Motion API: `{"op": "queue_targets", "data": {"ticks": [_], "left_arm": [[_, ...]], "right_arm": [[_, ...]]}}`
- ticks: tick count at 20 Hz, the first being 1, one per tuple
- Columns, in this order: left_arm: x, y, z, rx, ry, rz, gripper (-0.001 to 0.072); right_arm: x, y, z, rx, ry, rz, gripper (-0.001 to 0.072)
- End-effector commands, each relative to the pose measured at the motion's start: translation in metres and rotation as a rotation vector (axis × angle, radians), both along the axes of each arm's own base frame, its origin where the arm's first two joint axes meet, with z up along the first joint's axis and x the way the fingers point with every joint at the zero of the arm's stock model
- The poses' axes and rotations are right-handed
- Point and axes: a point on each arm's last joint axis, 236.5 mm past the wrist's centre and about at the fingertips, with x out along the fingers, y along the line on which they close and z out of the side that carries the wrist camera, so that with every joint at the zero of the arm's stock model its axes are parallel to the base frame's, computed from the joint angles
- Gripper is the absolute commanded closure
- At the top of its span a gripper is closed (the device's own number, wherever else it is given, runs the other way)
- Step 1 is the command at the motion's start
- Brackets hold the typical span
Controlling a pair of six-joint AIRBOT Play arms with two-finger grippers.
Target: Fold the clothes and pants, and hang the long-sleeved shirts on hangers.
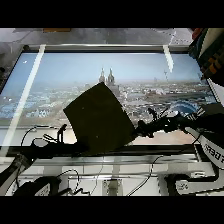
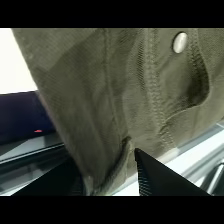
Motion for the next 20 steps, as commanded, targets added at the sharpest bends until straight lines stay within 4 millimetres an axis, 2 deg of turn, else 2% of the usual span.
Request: {"op": "queue_targets", "data": {"ticks": [1, 4, 5, 7, 9, 11, 13, 15, 18, 20], "left_arm": [[0.002, -0.008, 0.002, -0.042, -0.017, -0.02, 0.0365], [-0.01, -0.015, 0.009, -0.079, -0.021, -0.091, 0.0387], [-0.017, -0.019, 0.013, -0.103, -0.019, -0.129, 0.0499], [-0.027, -0.024, 0.02, -0.14, -0.018, -0.184, 0.0668], [-0.02, -0.025, 0.024, -0.142, -0.035, -0.187, 0.0678], [-0.004, -0.028, 0.042, -0.163, -0.083, -0.214, 0.0678], [0.016, -0.037, 0.082, -0.217, -0.16, -0.287, 0.0679], [0.038, -0.044, 0.137, -0.265, -0.268, -0.38, 0.0679], [0.079, -0.047, 0.235, -0.238, -0.531, -0.429, 0.068], [0.095, -0.046, 0.31, -0.177, -0.776, -0.44, 0.068]], "right_arm": [[-0.009, 0.004, 0.008, 0.045, -0.041, 0.079, 0.0692], [-0.016, 0.007, 0.013, 0.073, -0.045, 0.117, 0.0692], [-0.018, 0.007, 0.014, 0.08, -0.04, 0.123, 0.0692], [-0.019, 0.009, 0.021, 0.101, -0.089, 0.157, 0.0692], [-0.011, 0.012, 0.037, 0.115, -0.171, 0.162, 0.0693], [-0.001, 0.012, 0.063, 0.112, -0.28, 0.173, 0.0693], [0.012, 0.012, 0.1, 0.102, -0.421, 0.18, 0.0693], [0.023, 0.012, 0.151, 0.084, -0.601, 0.187, 0.0693], [0.032, 0.01, 0.248, 0.047, -0.913, 0.173, 0.0694], [0.03, 0.006, 0.319, 0.012, -1.115, 0.122, 0.0693]]}}
